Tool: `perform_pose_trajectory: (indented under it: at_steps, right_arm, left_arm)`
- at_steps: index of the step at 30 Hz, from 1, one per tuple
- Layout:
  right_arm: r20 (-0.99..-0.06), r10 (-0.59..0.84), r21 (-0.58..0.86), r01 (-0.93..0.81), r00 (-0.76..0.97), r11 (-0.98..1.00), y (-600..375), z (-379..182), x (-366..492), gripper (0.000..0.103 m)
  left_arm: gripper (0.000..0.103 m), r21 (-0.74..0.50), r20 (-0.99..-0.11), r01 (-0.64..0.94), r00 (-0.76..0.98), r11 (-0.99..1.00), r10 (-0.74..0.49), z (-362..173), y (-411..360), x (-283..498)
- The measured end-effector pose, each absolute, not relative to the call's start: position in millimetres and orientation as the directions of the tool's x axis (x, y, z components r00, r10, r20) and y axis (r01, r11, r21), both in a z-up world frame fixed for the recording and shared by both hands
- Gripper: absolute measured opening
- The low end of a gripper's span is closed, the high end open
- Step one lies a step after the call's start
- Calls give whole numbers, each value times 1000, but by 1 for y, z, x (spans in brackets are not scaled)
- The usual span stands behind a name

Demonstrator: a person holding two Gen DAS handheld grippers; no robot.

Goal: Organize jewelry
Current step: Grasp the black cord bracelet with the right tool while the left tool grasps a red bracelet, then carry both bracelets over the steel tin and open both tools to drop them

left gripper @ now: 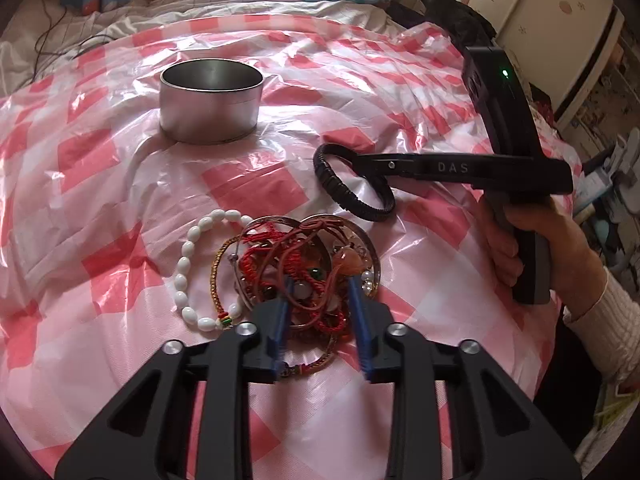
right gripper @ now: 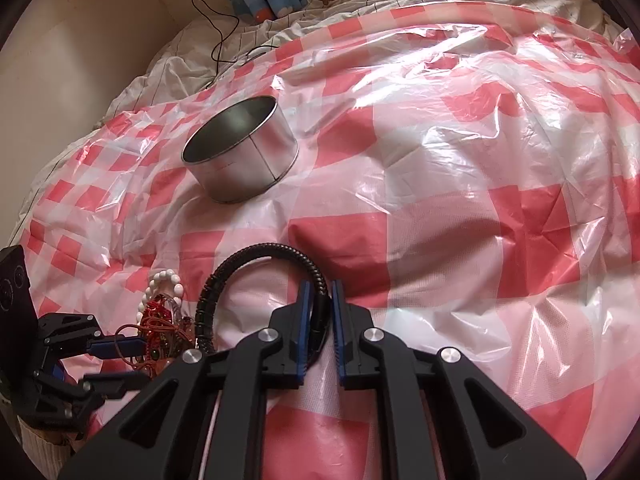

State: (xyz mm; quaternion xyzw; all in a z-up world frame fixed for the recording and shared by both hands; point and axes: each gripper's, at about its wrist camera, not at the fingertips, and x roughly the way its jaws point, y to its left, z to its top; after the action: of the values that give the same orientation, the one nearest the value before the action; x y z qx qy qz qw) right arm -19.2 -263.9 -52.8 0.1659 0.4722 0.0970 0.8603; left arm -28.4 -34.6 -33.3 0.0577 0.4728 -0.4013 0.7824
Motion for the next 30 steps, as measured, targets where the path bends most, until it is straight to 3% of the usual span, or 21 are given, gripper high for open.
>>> perform_pose_trajectory:
  at_steps: [4, 9, 11, 19, 23, 30]
  right_arm:
    - [-780, 329, 376, -22, 532, 927, -263, -52, -19, 18]
    - [-777, 331, 378, -24, 536, 925, -263, -52, -21, 17]
    - [-777, 333, 380, -23, 534, 925, -264, -53, -21, 11]
    - [-701, 414, 494, -24, 580, 869, -276, -41, -25, 10]
    - [-625, 442, 546, -44, 643, 837, -287, -22, -28, 10]
    - [-601, 360, 455, -65, 713, 888, -287, 10, -29, 10]
  left_arm:
    - [2, -282, -765, 668, 276, 689, -581, -26, -25, -25]
    - [2, -300, -739, 671, 287, 679, -610, -17, -22, -21]
    - [2, -322, -718, 668, 289, 671, -633, -13, -19, -20]
    - [2, -497, -521, 682, 259, 536, -813, 17, -2, -18]
    - [2, -500, -490, 669, 305, 550, -817, 34, -2, -6]
    - [2, -503, -456, 628, 391, 594, -800, 61, -26, 46]
